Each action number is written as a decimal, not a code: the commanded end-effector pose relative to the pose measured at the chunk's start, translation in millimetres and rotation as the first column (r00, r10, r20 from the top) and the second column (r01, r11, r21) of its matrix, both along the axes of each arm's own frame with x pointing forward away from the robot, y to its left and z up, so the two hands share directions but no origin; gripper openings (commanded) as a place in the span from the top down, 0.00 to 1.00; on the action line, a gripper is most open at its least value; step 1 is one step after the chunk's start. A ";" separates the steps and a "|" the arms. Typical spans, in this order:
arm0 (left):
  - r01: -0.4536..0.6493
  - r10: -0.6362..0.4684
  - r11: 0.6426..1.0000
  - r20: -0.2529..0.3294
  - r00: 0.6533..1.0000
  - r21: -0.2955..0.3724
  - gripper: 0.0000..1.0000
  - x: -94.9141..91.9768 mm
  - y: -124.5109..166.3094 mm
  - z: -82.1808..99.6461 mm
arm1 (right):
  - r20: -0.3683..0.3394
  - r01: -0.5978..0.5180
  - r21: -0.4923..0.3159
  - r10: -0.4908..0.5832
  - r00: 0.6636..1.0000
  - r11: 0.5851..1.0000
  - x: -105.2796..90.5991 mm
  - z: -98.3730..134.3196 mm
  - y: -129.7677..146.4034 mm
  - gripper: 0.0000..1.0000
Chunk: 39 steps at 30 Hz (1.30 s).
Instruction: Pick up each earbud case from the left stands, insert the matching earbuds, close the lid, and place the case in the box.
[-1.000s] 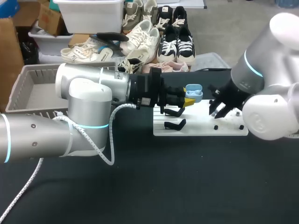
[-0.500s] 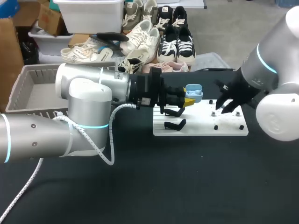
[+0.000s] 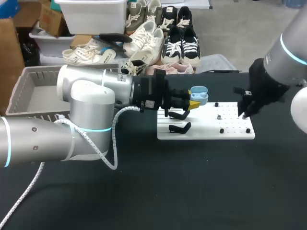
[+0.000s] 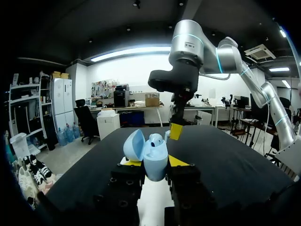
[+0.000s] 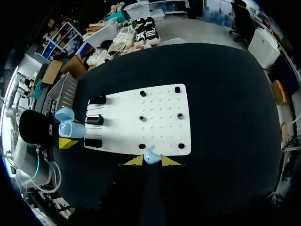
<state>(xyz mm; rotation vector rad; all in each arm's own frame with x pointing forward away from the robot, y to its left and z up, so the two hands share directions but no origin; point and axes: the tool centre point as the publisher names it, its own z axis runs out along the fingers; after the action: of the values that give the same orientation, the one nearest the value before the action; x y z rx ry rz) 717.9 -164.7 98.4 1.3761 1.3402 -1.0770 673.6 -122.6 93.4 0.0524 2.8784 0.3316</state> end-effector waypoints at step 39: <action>-0.005 0.005 1.000 0.002 1.000 -0.001 1.00 -1.5 0.0 -0.1 | 0.033 -0.616 -0.282 0.649 0.760 0.736 -23.1 101.3 117.3 1.00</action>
<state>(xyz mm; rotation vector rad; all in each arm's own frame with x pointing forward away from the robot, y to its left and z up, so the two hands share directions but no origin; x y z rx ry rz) 717.9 -164.7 98.5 1.3762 1.3402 -1.0770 640.3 -13.5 198.0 -0.9802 2.6680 0.0722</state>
